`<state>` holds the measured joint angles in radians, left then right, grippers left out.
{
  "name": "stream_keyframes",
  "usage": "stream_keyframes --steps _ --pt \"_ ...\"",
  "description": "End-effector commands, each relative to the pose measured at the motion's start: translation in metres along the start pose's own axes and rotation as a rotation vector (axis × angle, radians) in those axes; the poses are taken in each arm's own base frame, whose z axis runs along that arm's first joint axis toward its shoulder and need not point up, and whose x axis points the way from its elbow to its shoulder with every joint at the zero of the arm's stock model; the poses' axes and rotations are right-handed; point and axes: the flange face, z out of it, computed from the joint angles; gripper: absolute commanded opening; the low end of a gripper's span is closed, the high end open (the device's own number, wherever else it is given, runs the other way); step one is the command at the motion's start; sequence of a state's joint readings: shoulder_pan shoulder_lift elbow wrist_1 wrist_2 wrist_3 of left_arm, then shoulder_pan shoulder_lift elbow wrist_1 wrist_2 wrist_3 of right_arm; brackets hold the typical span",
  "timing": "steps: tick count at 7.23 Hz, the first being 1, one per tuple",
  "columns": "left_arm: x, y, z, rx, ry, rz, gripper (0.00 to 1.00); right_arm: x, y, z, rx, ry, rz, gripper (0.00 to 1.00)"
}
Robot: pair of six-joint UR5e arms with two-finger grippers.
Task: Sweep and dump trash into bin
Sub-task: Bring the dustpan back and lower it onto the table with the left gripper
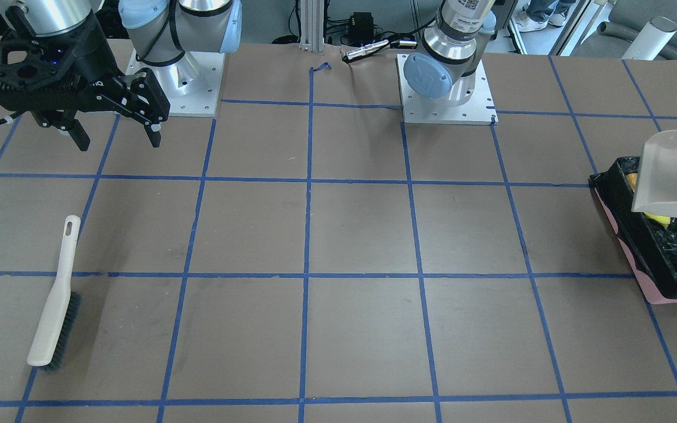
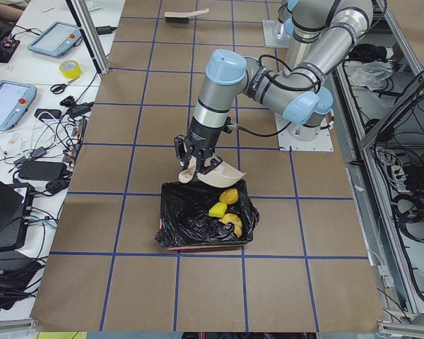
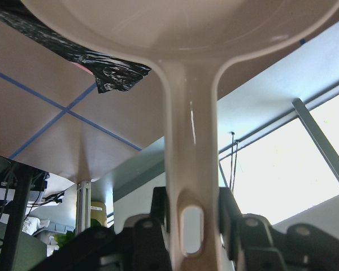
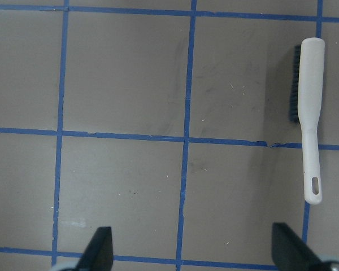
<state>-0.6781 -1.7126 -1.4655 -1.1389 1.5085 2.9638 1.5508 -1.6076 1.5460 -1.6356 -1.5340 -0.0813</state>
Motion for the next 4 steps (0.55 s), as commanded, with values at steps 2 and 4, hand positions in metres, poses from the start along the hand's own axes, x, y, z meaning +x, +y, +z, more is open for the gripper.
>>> stream_keyframes --steps 2,4 --pt "-0.096 -0.042 0.04 0.15 -0.073 -0.137 0.0 0.0 0.0 0.001 -0.002 0.0 0.0 1.0" --pt "-0.16 -0.081 0.064 0.222 -0.068 -0.241 0.0 0.0 0.0 0.001 -0.002 0.0 0.0 1.0"
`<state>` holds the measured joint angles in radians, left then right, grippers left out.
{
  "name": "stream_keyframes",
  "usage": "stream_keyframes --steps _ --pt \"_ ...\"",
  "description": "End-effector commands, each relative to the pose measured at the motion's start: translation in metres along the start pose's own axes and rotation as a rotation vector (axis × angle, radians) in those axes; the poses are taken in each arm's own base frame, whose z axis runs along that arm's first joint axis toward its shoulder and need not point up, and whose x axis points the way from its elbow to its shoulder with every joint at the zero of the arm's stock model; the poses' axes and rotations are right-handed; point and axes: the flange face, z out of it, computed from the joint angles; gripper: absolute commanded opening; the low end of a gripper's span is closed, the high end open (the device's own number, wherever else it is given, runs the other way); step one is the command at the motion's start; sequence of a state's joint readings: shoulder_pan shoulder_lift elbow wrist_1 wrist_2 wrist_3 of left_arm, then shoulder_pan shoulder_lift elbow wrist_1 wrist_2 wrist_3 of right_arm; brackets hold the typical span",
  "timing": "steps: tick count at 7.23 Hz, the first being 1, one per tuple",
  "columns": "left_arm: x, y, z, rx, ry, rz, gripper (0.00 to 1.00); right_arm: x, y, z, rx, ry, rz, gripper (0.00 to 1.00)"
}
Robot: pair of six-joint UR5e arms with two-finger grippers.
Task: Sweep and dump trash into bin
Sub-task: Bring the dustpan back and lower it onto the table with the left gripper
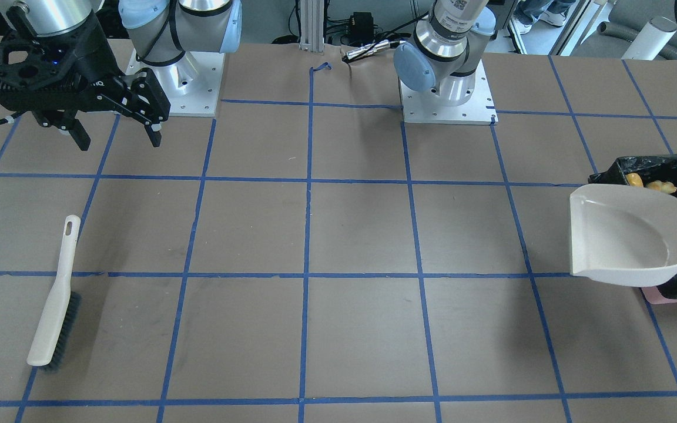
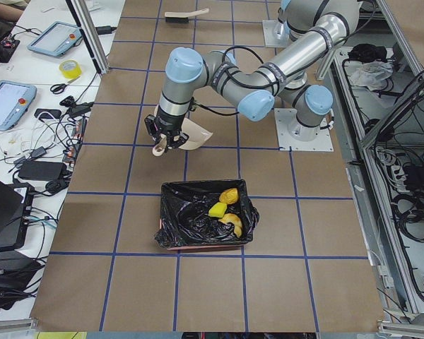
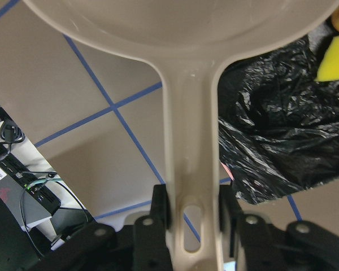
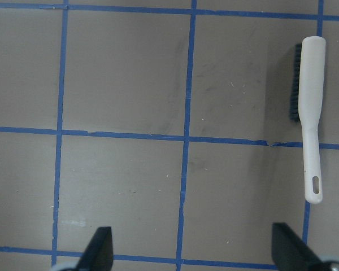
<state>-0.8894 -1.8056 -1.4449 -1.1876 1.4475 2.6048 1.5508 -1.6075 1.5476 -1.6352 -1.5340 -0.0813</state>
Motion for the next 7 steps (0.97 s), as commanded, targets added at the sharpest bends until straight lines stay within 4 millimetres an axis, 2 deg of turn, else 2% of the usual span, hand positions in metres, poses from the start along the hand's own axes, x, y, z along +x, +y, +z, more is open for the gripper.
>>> stream_keyframes --steps 1,2,3,4,5,6,7 --pt "-0.063 -0.054 0.038 0.071 0.009 -0.107 0.0 0.0 0.0 0.0 0.0 0.0 0.0 1.0" --pt "-0.089 -0.075 0.061 0.102 0.027 -0.15 0.0 0.0 0.0 0.0 0.001 0.0 0.0 1.0" --pt "-0.108 -0.097 0.097 0.163 0.055 -0.196 0.0 0.0 0.0 0.0 0.001 0.0 0.0 1.0" --pt "-0.128 -0.115 0.119 0.187 0.075 -0.224 0.0 0.0 0.0 0.0 0.001 0.0 0.0 1.0" --pt "-0.146 -0.124 0.139 0.199 0.1 -0.238 0.0 0.0 0.0 0.0 0.001 0.0 0.0 1.0" --pt "-0.153 -0.128 0.159 0.226 0.149 -0.235 0.0 0.0 0.0 0.0 0.003 0.0 0.0 1.0" --pt "-0.16 -0.135 0.167 0.247 0.202 -0.329 0.0 0.0 0.0 0.0 0.003 0.0 -0.002 1.0"
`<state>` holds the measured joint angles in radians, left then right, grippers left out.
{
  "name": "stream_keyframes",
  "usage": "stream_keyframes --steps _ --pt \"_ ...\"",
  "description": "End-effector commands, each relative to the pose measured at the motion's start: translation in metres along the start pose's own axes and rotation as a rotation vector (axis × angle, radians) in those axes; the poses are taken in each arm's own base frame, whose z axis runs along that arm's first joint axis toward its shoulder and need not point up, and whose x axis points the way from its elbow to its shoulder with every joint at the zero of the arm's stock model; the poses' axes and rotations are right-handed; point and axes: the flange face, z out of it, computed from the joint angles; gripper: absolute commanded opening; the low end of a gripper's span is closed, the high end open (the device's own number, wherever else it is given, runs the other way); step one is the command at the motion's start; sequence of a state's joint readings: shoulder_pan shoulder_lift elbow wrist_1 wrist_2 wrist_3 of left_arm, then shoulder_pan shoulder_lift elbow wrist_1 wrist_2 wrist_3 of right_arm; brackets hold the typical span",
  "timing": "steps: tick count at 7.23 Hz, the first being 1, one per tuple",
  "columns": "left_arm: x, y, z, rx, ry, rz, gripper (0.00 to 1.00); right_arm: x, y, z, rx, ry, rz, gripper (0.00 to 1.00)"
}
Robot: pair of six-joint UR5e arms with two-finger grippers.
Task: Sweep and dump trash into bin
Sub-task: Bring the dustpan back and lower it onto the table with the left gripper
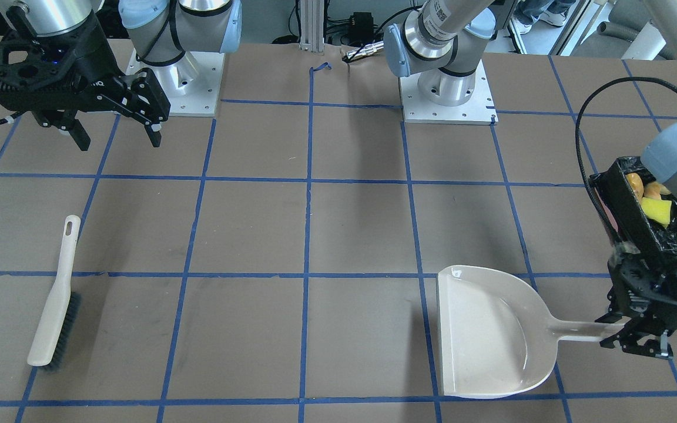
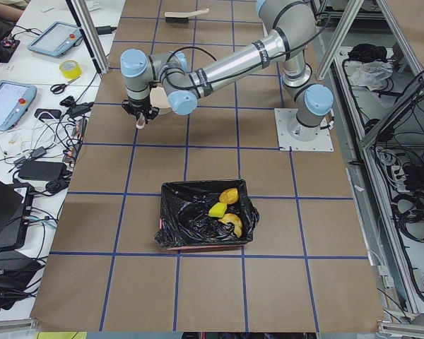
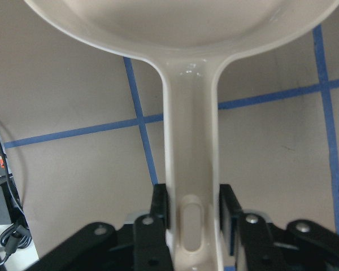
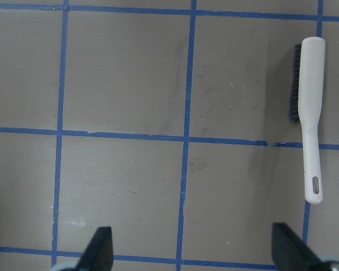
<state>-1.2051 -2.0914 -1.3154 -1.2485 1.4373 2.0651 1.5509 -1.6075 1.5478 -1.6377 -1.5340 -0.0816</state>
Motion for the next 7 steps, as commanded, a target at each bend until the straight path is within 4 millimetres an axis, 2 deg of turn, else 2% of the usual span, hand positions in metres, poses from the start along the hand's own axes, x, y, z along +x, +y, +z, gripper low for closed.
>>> stream_keyframes --steps 1,2,3,4,7 --pt "-0.018 -0.019 0.032 -0.005 0.098 -0.069 0.0 0.0 0.0 0.0 -0.001 0.0 0.0 1.0" --pt "-0.024 -0.038 0.045 -0.045 0.13 -0.086 0.0 0.0 0.0 0.0 -0.001 0.0 0.0 1.0" --pt "-0.025 -0.036 0.052 -0.082 0.154 -0.081 0.0 0.0 0.0 0.0 -0.001 0.0 0.0 1.0" --pt "-0.024 -0.048 0.064 -0.076 0.174 -0.067 0.0 0.0 0.0 0.001 -0.002 -0.002 0.0 1.0" --pt "-0.021 -0.057 0.076 -0.056 0.19 -0.063 0.0 0.0 0.0 0.001 -0.002 0.0 0.0 1.0"
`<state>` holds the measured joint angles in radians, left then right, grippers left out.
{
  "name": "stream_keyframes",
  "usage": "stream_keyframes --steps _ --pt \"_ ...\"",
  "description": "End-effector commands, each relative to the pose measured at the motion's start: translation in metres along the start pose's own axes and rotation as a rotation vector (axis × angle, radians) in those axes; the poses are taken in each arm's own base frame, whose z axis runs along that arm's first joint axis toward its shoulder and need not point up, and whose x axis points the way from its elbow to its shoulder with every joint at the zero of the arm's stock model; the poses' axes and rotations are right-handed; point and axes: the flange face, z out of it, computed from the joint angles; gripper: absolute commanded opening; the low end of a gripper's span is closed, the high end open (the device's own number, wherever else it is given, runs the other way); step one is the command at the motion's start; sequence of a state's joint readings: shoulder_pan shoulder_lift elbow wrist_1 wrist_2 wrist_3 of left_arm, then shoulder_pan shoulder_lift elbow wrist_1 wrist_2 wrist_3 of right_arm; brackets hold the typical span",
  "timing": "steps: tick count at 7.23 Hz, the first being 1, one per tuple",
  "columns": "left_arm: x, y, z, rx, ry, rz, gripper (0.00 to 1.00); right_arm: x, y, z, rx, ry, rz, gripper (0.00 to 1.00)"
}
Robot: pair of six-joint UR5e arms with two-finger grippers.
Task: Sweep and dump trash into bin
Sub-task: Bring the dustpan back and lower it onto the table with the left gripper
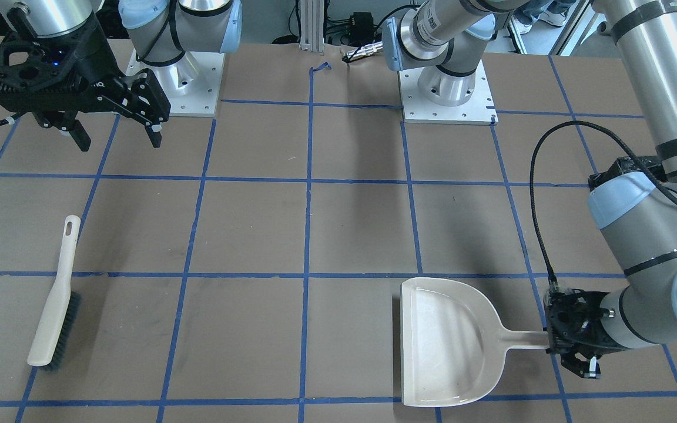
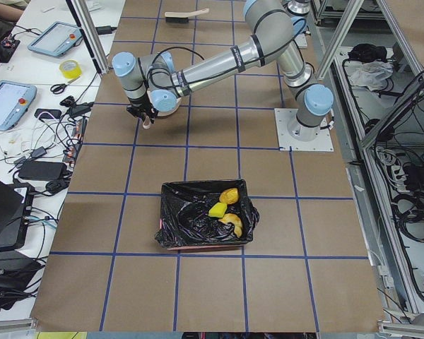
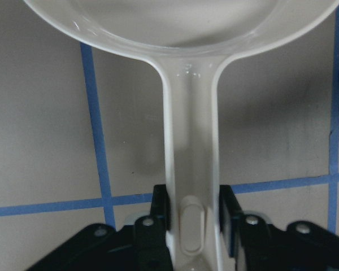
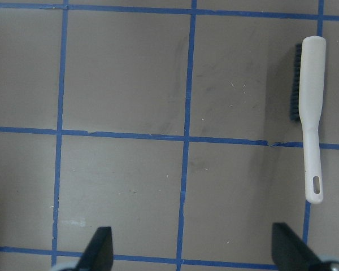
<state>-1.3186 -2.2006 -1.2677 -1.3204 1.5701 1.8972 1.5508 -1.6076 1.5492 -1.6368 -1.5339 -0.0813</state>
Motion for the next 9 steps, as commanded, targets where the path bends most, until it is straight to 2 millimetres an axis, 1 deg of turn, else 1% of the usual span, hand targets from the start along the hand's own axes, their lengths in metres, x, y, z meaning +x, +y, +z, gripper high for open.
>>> stream_keyframes --steps 1,2,3,6,7,8,9 --pt "0.004 -0.005 0.016 0.014 0.02 -0.002 0.0 0.0 0.0 0.0 -0.002 0.0 0.0 1.0" --pt "0.005 -0.005 0.017 0.013 0.022 -0.007 0.0 0.0 0.0 0.0 0.0 0.0 0.0 1.0" --pt "0.004 -0.008 0.018 0.002 0.022 -0.051 0.0 0.0 0.0 0.0 -0.002 0.0 0.0 1.0" --pt "0.005 -0.014 0.02 0.009 0.027 -0.059 0.0 0.0 0.0 0.0 -0.002 0.0 0.0 1.0" --pt "0.006 -0.014 0.021 0.013 0.029 -0.061 0.24 0.0 0.0 0.0 0.0 0.0 0.0 1.0" --pt "0.007 -0.015 0.021 0.014 0.028 -0.061 0.43 0.0 0.0 0.0 -0.002 -0.002 0.0 1.0" --pt "0.017 -0.018 0.016 0.016 0.034 -0.062 0.76 0.0 0.0 0.0 0.0 -0.001 0.0 1.0"
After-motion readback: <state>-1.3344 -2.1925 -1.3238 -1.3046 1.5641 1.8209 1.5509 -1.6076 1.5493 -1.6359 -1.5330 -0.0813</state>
